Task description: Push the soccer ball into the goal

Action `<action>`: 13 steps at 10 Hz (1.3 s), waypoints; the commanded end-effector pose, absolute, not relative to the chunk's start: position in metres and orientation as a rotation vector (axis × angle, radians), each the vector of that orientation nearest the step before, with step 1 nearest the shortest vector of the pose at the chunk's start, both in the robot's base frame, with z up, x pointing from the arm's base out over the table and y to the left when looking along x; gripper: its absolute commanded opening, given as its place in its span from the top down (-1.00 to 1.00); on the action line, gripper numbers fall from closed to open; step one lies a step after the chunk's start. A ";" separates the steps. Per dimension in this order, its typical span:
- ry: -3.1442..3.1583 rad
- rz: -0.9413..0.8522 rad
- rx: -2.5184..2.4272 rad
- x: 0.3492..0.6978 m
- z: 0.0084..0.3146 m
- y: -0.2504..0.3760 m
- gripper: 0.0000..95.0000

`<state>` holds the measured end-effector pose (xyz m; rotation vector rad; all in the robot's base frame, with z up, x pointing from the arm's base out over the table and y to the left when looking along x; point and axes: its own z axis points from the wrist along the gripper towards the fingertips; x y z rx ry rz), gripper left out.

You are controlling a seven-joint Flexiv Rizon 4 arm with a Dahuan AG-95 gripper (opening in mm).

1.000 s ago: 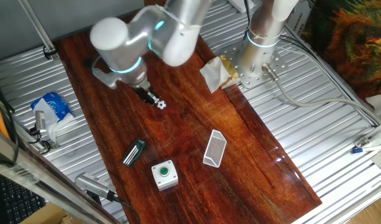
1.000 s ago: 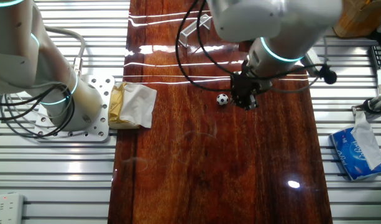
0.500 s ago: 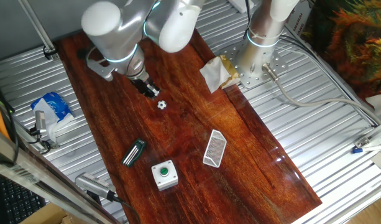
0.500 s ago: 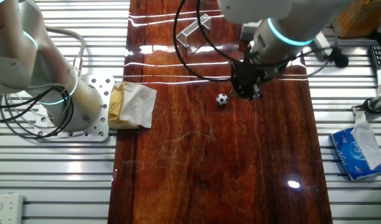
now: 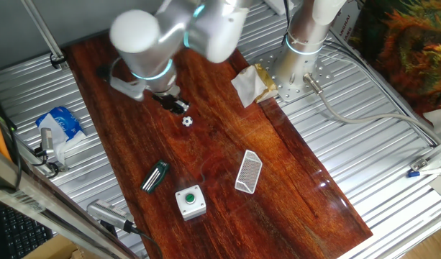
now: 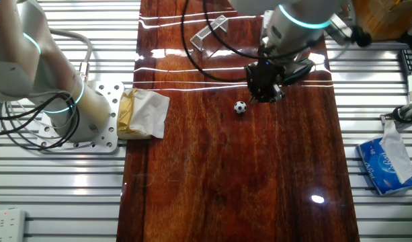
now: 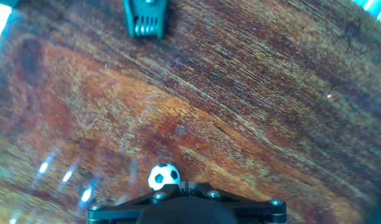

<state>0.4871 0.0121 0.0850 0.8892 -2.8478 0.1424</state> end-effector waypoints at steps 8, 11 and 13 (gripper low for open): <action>-2.894 0.188 0.506 0.488 0.084 0.012 1.00; -2.885 0.187 0.498 0.485 0.087 0.001 1.00; -2.910 0.136 0.339 0.476 0.086 -0.014 1.00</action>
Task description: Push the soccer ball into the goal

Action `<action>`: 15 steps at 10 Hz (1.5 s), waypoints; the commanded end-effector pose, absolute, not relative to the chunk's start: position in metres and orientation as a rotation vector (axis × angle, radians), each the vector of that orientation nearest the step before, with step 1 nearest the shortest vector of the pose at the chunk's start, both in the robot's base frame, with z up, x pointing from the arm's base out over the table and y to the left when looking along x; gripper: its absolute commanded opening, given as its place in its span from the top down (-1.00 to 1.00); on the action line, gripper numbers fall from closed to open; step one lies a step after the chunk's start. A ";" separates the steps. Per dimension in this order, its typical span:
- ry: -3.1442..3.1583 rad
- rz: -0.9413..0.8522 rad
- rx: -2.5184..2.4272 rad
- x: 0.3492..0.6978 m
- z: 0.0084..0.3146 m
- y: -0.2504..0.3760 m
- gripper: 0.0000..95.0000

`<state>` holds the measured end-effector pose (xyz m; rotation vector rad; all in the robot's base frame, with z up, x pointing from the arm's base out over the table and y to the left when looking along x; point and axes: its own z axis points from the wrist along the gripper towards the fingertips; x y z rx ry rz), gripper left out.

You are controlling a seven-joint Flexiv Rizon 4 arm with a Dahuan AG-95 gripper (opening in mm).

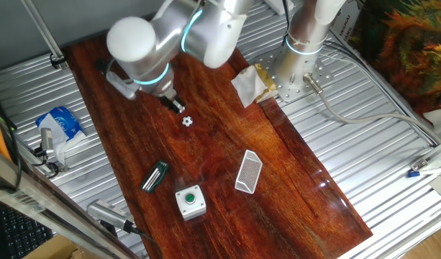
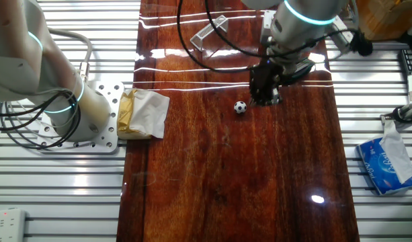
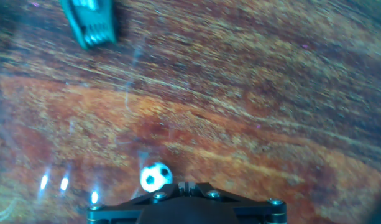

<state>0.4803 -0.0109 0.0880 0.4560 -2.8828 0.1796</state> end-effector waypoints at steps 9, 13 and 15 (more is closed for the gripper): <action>-2.961 -0.029 -0.062 0.472 0.047 -0.016 1.00; -2.967 -0.033 -0.101 0.475 0.033 0.002 1.00; -2.969 -0.036 -0.119 0.475 0.028 0.008 1.00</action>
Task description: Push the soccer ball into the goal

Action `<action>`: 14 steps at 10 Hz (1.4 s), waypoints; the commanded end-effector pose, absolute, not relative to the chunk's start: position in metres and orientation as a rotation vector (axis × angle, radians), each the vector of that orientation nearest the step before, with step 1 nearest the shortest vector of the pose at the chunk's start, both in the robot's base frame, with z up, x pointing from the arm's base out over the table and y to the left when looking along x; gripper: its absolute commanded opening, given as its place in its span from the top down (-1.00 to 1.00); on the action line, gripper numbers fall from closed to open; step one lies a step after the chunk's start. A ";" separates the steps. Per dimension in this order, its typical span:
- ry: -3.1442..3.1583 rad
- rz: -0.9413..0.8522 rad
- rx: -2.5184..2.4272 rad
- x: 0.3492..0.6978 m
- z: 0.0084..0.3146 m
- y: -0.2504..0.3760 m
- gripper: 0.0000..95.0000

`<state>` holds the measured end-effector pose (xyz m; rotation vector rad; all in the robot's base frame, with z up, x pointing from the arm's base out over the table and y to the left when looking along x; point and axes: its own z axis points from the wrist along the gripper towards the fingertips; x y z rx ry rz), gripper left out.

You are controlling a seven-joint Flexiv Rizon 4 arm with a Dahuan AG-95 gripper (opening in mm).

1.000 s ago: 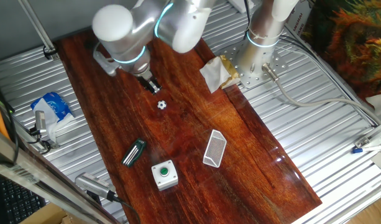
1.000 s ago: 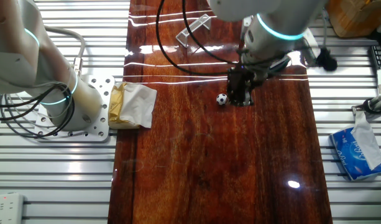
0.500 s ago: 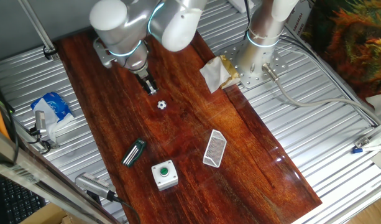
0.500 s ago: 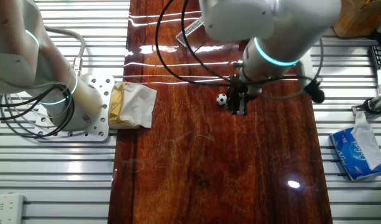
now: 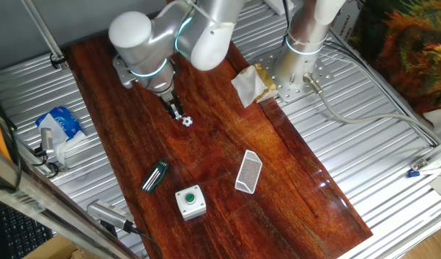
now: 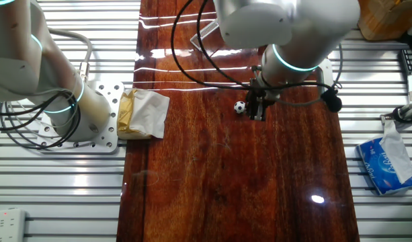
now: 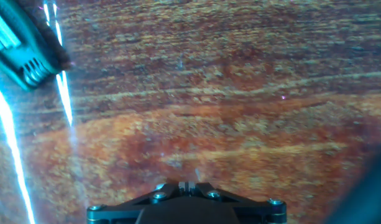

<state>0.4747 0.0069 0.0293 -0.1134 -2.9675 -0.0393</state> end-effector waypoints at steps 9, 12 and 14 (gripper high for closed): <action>-2.969 0.012 0.062 0.467 0.039 -0.013 1.00; -2.965 0.006 0.068 0.461 0.036 -0.018 1.00; -2.978 0.015 0.077 0.452 0.027 -0.013 1.00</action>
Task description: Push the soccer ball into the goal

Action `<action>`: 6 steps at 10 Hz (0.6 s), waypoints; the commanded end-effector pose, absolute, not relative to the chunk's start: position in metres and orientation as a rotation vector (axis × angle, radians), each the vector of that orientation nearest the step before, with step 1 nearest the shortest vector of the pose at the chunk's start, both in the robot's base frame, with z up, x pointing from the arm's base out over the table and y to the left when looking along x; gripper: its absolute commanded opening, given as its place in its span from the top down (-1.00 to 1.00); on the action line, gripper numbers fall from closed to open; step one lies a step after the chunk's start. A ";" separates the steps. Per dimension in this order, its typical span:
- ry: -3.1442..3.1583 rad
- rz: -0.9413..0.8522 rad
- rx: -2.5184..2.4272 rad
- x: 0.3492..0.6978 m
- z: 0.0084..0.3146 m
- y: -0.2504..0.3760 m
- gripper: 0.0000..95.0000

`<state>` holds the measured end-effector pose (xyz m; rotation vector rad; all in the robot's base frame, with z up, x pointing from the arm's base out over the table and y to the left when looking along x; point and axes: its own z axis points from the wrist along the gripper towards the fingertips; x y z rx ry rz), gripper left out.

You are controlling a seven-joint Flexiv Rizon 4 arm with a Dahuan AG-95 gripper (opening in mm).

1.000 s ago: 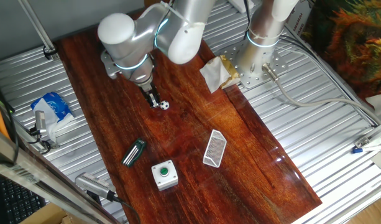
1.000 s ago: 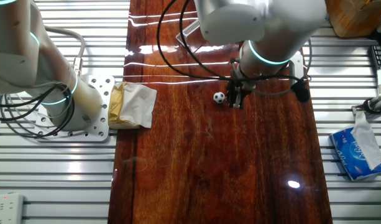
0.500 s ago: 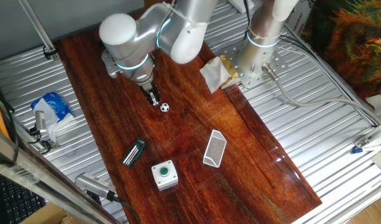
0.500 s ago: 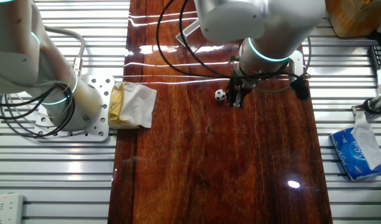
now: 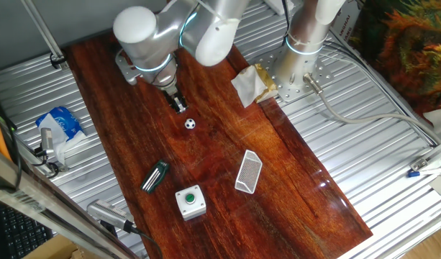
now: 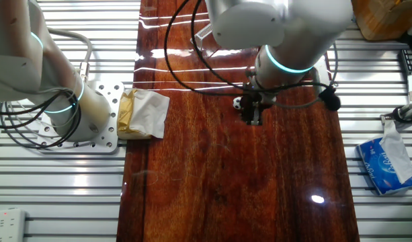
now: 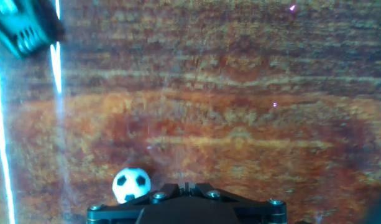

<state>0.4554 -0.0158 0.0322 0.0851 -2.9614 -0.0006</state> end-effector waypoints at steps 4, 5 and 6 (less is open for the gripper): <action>-3.016 0.035 0.074 0.457 0.018 0.009 1.00; -3.026 0.035 0.055 0.460 0.018 0.020 1.00; -3.030 0.037 0.014 0.463 0.017 0.033 1.00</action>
